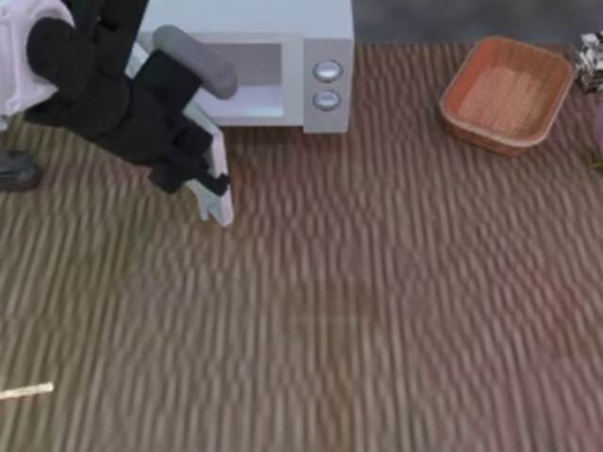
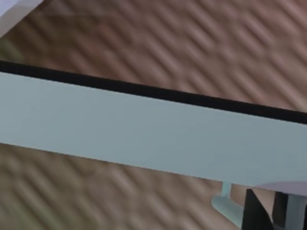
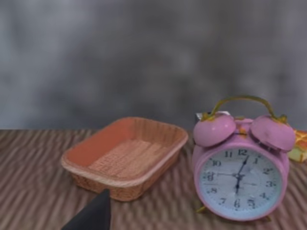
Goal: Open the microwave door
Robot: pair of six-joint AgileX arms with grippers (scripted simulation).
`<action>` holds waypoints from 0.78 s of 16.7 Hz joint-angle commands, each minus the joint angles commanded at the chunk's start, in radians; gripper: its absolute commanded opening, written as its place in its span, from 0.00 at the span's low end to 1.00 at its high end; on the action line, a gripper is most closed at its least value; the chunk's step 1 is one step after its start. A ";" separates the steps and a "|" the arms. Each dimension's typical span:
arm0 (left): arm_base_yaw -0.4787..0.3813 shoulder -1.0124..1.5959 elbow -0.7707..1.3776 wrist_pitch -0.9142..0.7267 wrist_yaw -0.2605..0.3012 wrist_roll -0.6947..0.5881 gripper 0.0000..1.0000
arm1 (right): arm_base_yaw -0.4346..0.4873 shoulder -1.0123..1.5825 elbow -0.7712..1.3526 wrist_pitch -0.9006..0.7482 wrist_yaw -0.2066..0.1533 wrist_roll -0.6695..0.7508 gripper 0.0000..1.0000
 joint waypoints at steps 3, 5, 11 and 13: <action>0.000 0.000 0.000 0.000 0.000 0.000 0.00 | 0.000 0.000 0.000 0.000 0.000 0.000 1.00; 0.000 0.000 0.000 0.000 0.000 0.000 0.00 | 0.000 0.000 0.000 0.000 0.000 0.000 1.00; 0.003 0.000 -0.003 -0.004 0.011 0.013 0.00 | 0.000 0.000 0.000 0.000 0.000 0.000 1.00; 0.021 -0.004 -0.006 -0.016 0.030 0.057 0.00 | 0.000 0.000 0.000 0.000 0.000 0.000 1.00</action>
